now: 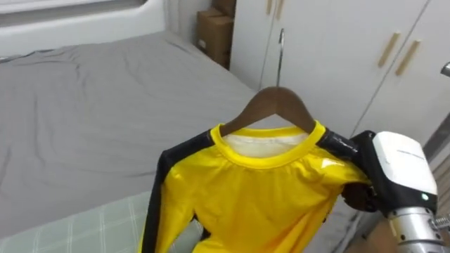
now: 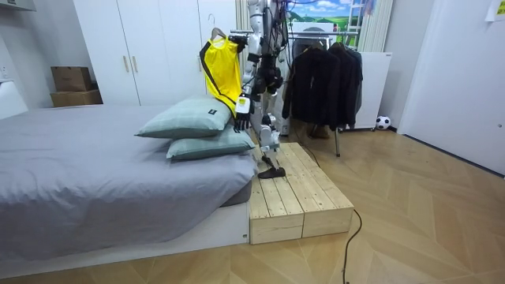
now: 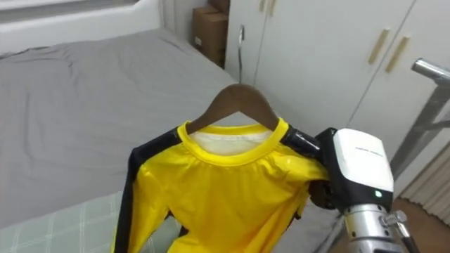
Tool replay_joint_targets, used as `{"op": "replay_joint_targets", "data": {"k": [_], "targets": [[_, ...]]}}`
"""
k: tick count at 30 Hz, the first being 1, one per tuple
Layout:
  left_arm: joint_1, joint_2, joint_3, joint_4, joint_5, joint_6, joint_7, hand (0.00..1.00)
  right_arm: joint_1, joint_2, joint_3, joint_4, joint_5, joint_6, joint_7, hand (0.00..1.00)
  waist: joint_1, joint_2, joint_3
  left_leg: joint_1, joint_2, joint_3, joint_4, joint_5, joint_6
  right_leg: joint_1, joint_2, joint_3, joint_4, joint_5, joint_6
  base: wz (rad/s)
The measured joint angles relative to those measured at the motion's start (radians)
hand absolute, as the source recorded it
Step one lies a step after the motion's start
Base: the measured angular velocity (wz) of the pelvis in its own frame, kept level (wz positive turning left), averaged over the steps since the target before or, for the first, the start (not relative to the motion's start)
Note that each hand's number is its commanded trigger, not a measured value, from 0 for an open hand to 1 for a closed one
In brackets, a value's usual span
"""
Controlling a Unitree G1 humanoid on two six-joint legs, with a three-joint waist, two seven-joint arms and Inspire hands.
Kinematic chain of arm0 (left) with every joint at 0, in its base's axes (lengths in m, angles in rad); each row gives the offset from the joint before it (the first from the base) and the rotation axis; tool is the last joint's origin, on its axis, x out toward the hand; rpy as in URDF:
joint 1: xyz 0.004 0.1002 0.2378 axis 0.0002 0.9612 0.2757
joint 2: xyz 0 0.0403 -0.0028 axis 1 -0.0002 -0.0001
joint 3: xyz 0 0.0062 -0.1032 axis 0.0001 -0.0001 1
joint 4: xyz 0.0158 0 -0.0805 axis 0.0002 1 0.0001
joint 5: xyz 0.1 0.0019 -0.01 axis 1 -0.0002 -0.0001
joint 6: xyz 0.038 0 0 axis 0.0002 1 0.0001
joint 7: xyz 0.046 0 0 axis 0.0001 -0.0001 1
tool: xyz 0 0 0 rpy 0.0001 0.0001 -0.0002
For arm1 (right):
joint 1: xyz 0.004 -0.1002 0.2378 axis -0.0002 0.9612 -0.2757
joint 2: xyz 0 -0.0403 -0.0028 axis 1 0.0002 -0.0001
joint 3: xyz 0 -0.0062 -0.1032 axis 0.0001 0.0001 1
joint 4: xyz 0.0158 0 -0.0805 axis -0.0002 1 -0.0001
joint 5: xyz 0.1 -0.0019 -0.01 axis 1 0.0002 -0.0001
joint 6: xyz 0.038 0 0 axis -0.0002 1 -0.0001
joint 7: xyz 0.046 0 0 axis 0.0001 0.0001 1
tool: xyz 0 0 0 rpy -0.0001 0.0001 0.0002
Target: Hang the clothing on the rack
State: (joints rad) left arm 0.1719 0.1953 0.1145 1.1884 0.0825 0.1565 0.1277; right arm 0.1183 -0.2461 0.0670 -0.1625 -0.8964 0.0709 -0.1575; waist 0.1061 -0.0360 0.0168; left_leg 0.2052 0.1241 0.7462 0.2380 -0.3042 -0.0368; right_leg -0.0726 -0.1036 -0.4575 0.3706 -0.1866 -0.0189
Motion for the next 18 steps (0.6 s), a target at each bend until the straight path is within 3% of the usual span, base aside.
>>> {"op": "replay_joint_targets", "data": {"k": [5,6,8,9,10,11,13,14,16,17,18], "targets": [[-0.009,0.0,-0.001,0.001,0.008,0.012,0.003,0.0,-0.034,0.001,0.031,0.034,0.01,-0.006,0.048,1.0,0.002,0.0,-0.0008,-0.014,0.047,-0.006,0.107,0.001,-0.002,0.001,0.033,0.031,-0.028,0.003,-0.021,-0.32],[-0.009,-0.003,-0.009,0.001,0.008,0.013,0.012,0.0,-0.044,0.001,0.036,0.035,0.009,-0.006,0.06,1.0,0.006,-0.001,-0.0022,-0.029,0.064,-0.014,0.173,0.001,-0.002,-0.001,0.039,0.05,-0.025,-0.003,-0.03,-0.64],[-0.005,-0.009,-0.014,0.001,0.008,0.017,0.023,0.0,-0.065,0.007,0.044,0.035,0.01,-0.007,0.077,1.0,0.013,0.004,-0.0047,-0.068,0.096,-0.08,0.31,0.008,-0.012,-0.01,0.064,0.117,-0.021,-0.008,-0.041,-0.95],[0.002,-0.012,-0.019,0.002,0.008,0.023,0.025,0.0,-0.084,0.008,0.064,0.039,0.014,-0.005,0.079,1.0,0.019,0.008,-0.004,-0.103,0.104,-0.168,0.405,0.035,-0.015,-0.014,0.081,0.182,-0.012,-0.01,-0.051,-1.45],[0.007,-0.016,-0.019,0.009,0.008,0.034,0.029,0.0,-0.102,0.006,0.089,0.055,0.033,-0.006,0.078,1.0,0.03,0.005,-0.0042,-0.141,0.088,-0.267,0.46,0.051,0.003,-0.014,0.089,0.255,0.003,-0.016,-0.059,-1.55],[0.011,-0.02,-0.019,0.012,0.007,0.039,0.031,0.0,-0.114,0.006,0.1,0.071,0.037,-0.006,0.079,1.0,0.036,0.004,-0.0057,-0.147,0.065,-0.318,0.448,0.041,0.008,-0.015,0.093,0.285,0.008,-0.016,-0.06,-1.44],[0.018,-0.026,-0.022,0.022,-0.004,0.043,0.031,0.0,-0.12,0.007,0.111,0.093,0.043,-0.002,0.079,1.0,0.044,0.005,-0.0069,-0.192,-0.014,-0.488,0.329,0.009,0.007,-0.021,0.111,0.382,0.005,-0.008,-0.061,-1.26],[0.024,-0.028,-0.022,0.022,-0.004,0.043,0.031,0.0,-0.121,0.006,0.113,0.093,0.043,-0.002,0.079,1.0,0.049,0.004,-0.0077,-0.198,-0.026,-0.516,0.284,0.009,0.007,-0.03,0.115,0.409,0.006,-0.005,-0.062,-1.32],[0.051,-0.04,-0.022,0.023,-0.003,0.044,0.033,0.0,-0.151,0.003,0.133,0.119,0.043,-0.003,0.075,1.0,0.07,0.009,-0.0102,-0.203,-0.09,-0.598,0.117,0.015,0.015,-0.068,0.151,0.515,-0.003,0.022,-0.066,-1.35],[0.057,-0.044,-0.022,0.023,-0.003,0.046,0.034,0.0,-0.165,0.004,0.141,0.136,0.043,-0.003,0.075,1.0,0.074,0.012,-0.0103,-0.207,-0.103,-0.626,0.083,0.019,0.019,-0.076,0.162,0.538,-0.006,0.032,-0.066,-1.26],[0.062,-0.051,-0.021,0.031,-0.003,0.048,0.034,0.0,-0.184,0.007,0.152,0.157,0.043,-0.003,0.074,1.0,0.077,0.014,-0.0096,-0.223,-0.121,-0.673,0.04,0.054,0.032,-0.092,0.182,0.576,-0.012,0.05,-0.061,-1.09]]}}
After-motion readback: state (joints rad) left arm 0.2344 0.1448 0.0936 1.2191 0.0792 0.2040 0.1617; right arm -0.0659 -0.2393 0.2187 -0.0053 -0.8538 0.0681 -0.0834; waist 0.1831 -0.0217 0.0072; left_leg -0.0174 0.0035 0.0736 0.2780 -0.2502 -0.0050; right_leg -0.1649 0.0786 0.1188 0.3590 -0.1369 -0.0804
